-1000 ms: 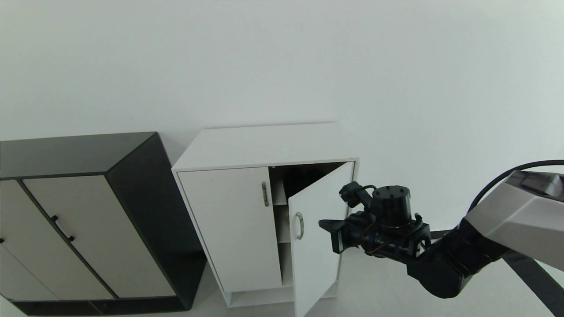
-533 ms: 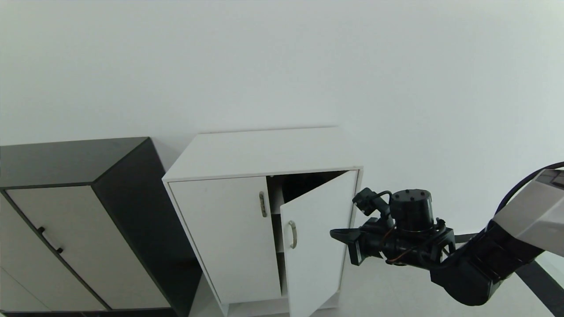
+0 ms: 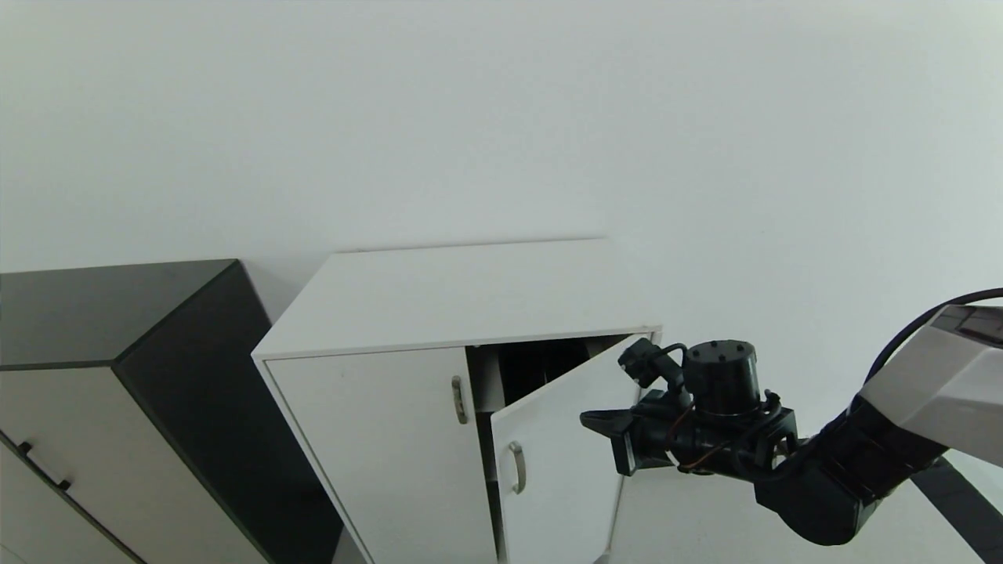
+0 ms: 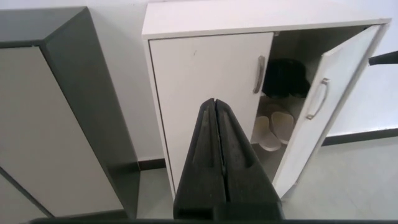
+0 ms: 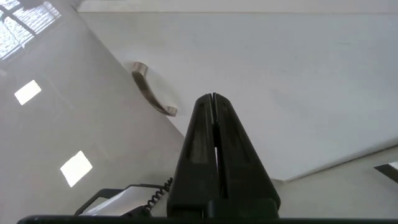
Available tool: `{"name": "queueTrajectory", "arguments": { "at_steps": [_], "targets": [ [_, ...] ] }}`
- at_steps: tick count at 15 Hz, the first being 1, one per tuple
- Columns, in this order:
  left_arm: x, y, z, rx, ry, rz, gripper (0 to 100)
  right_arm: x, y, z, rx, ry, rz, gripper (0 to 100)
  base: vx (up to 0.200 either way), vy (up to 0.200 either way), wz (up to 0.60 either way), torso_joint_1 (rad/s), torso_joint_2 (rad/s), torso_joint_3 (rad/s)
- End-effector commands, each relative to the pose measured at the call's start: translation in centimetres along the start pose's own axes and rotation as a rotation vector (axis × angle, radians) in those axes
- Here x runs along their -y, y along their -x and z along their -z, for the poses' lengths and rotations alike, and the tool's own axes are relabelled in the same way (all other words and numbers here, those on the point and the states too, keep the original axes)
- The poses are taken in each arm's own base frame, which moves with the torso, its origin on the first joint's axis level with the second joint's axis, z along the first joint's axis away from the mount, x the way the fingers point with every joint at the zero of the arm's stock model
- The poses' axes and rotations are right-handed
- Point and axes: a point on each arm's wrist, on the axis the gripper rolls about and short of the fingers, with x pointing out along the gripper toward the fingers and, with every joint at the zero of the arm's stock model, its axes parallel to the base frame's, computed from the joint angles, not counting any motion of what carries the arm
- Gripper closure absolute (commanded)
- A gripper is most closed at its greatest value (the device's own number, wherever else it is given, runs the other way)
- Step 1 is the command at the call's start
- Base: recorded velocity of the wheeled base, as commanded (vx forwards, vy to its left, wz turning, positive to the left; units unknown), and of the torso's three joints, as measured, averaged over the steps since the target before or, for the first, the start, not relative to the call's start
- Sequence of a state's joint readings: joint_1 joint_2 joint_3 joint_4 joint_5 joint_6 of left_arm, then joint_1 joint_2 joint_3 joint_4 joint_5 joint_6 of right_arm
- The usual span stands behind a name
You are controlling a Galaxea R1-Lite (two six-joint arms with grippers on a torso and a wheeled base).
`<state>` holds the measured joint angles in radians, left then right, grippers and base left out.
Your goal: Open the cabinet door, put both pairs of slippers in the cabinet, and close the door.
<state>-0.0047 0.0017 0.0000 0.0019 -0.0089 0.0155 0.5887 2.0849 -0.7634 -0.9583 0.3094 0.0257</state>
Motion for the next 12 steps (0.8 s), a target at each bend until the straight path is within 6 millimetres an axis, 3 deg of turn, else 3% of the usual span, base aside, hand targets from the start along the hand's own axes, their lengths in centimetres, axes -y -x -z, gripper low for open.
{"name": "queueTrajectory", "arguments": {
  "at_steps": [1,12],
  "targets": [
    [0.0,0.0,0.0,-0.001,0.0,0.002,100,0.1,-0.8,0.4,-0.008,-0.003,-0.003,100,0.0,0.0,0.0,0.0,0.0,0.0],
    [0.0,0.0,0.0,-0.001,-0.004,0.002,100,1.7,-3.7,0.0,0.029,-0.005,0.011,100,0.0,0.0,0.0,0.0,0.0,0.0]
  ]
}}
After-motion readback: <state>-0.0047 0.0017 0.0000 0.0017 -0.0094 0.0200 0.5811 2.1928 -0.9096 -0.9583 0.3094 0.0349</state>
